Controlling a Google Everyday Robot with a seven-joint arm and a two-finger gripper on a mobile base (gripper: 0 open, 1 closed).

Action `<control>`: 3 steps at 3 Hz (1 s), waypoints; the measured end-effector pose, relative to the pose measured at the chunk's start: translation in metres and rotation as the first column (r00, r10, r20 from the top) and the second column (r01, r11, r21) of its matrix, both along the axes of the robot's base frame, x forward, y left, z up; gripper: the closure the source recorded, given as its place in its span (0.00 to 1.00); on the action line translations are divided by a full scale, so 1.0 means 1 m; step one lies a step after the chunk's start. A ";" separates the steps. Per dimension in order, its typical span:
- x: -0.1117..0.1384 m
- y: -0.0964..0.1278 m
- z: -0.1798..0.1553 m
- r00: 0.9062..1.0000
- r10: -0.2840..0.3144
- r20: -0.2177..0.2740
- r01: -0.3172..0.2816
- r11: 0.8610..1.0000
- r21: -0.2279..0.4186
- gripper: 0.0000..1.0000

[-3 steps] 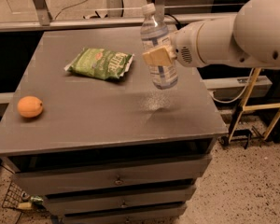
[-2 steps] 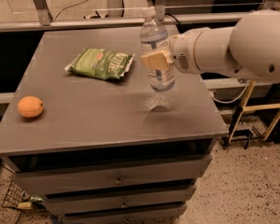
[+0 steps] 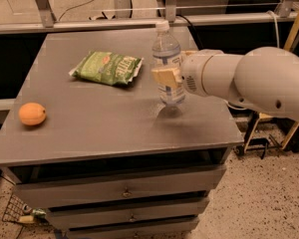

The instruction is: Place blue plastic bottle upright

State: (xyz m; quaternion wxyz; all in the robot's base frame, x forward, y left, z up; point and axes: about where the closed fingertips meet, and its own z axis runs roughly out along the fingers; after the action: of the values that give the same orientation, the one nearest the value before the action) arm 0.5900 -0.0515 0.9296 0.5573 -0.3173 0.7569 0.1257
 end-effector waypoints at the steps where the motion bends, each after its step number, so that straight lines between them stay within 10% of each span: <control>1: -0.002 -0.001 0.002 0.999 -0.029 0.044 0.028 1.000 0.009 1.00; 3: -0.004 0.003 0.002 0.993 -0.070 0.099 0.069 0.997 0.020 1.00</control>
Offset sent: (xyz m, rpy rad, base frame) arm -0.0067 0.0010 -0.0089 0.0316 -0.1367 -0.1103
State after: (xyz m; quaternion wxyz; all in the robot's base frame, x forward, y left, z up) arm 0.5856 -0.0486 0.9317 0.6011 -0.2921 0.7376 0.0962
